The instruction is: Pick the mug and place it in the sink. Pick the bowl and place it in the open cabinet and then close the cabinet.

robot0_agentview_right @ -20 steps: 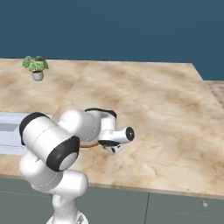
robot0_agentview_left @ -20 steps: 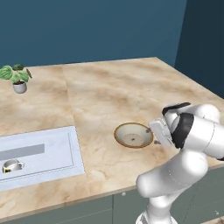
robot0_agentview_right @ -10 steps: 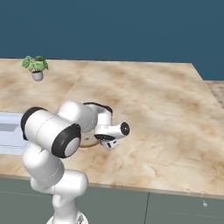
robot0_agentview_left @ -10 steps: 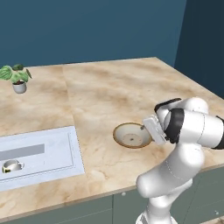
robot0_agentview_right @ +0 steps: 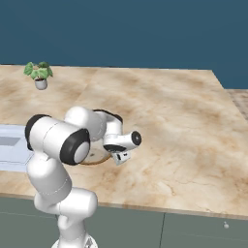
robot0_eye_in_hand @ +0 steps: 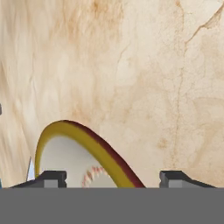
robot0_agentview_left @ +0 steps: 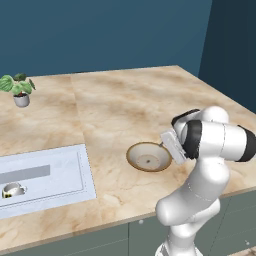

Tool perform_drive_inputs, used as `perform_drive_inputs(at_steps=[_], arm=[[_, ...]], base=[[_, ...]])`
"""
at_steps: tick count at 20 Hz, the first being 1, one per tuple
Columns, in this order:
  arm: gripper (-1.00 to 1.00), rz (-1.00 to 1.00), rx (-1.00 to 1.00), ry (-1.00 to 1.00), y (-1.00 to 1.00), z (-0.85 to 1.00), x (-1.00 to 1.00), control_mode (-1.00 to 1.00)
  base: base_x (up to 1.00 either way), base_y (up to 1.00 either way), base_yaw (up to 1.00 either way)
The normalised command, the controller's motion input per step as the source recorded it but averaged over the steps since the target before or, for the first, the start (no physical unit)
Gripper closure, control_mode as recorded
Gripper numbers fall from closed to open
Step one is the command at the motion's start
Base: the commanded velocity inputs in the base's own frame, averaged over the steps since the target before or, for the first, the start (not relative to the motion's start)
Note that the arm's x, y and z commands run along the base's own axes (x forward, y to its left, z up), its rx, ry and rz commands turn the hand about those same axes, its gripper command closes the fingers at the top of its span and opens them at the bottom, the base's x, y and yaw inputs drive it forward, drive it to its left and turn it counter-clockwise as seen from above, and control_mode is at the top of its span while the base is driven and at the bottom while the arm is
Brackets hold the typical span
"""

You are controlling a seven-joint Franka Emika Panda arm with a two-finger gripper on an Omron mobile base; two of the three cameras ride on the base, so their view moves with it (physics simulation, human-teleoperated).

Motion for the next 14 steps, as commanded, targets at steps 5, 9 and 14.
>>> perform_drive_inputs(at_steps=[5, 9, 14], arm=[[1.00, 0.00, 0.08, 0.00, 0.02, -0.32, -0.21, -1.00], [1.00, 0.00, 0.07, 0.00, 0.00, -0.20, -0.45, -1.00], [1.00, -0.05, 0.07, -0.01, 0.00, 0.01, -0.63, -1.00]], base=[[0.00, 0.00, 0.00], [0.00, 0.00, 0.00], [0.00, 0.00, 0.00]])
